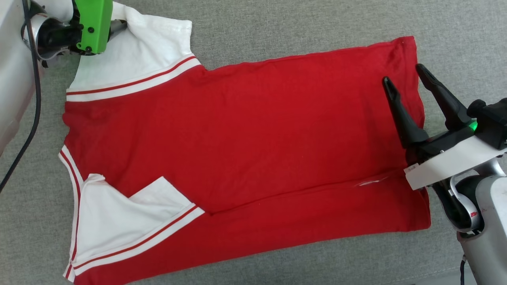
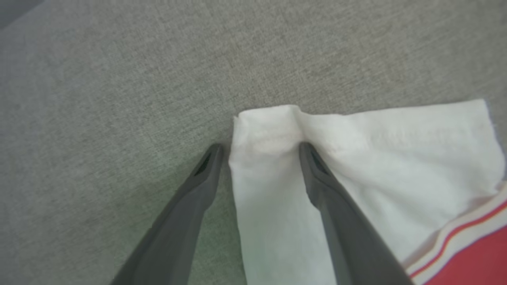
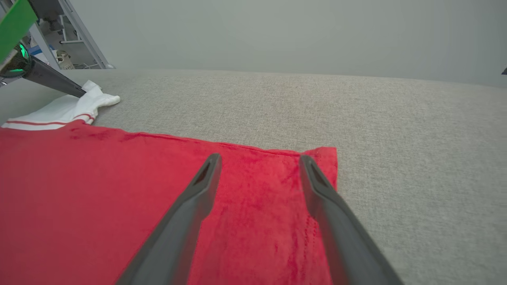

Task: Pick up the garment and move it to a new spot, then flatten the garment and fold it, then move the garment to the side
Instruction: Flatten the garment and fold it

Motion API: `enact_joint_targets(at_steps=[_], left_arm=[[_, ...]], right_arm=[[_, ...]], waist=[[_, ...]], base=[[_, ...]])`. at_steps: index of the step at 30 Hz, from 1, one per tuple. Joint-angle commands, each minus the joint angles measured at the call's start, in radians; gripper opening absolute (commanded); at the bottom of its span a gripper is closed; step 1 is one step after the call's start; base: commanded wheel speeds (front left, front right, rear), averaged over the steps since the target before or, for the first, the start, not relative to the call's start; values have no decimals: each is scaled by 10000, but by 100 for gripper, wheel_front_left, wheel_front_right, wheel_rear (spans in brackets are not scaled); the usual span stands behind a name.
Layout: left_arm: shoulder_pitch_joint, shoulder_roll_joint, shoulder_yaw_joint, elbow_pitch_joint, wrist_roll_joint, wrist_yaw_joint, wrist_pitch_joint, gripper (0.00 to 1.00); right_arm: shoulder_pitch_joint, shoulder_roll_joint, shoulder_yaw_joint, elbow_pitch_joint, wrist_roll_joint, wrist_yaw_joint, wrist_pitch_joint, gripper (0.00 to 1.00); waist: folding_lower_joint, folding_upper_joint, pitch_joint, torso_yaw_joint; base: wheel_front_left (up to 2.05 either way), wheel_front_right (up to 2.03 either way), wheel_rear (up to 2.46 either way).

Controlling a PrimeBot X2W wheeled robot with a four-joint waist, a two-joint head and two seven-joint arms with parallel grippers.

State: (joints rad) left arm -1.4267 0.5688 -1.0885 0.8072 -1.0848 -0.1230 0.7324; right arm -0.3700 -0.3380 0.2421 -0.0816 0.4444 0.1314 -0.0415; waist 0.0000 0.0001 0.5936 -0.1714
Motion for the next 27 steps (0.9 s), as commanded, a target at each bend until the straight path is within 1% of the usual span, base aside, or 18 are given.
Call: enact_joint_targets(at_steps=[1,4,8,12,16,18,22,27], left_arm=[[547,-122,-266,178,-21,-60,214,0],[628,-132,-398,175,-4,-68,104,0],[622,-61,-679,14,272,-73,-485,0],[703,-70,-836,-228,402,-74,-1476,0],[809,-90,-1150,-526,654,-75,-2433,0],[929,-168,-1190,-681,537,-75,-2825,0],[1081,-265,-1377,-1050,459,-75,-3348,0],[1173,-359,-1548,-1363,456,-76,-3873,0]], right_arm=[[-162,-17,-34,48,15,-7,-102,100],[-180,-25,-105,124,23,-7,-141,100],[-199,-132,-307,161,46,-7,-99,100],[-279,-522,-660,258,117,-7,180,100],[-556,-1051,-942,340,403,-7,837,100],[-763,-1344,-1005,343,585,-7,1306,100],[-1187,-2173,-868,346,849,-7,2563,100],[-1910,-3110,-327,747,1602,-7,4850,100]], waist=[[0,-1,-2,-27],[0,-1,-117,5],[0,-1,-460,143],[0,-1,-970,444],[0,-1,-1419,798],[0,-1,-1603,969],[0,-1,-1854,1317],[0,-1,-1978,1670]], base=[[0,0,0],[0,0,0],[0,0,0],[0,0,0],[0,0,0],[0,0,0],[0,0,0],[0,0,0]])
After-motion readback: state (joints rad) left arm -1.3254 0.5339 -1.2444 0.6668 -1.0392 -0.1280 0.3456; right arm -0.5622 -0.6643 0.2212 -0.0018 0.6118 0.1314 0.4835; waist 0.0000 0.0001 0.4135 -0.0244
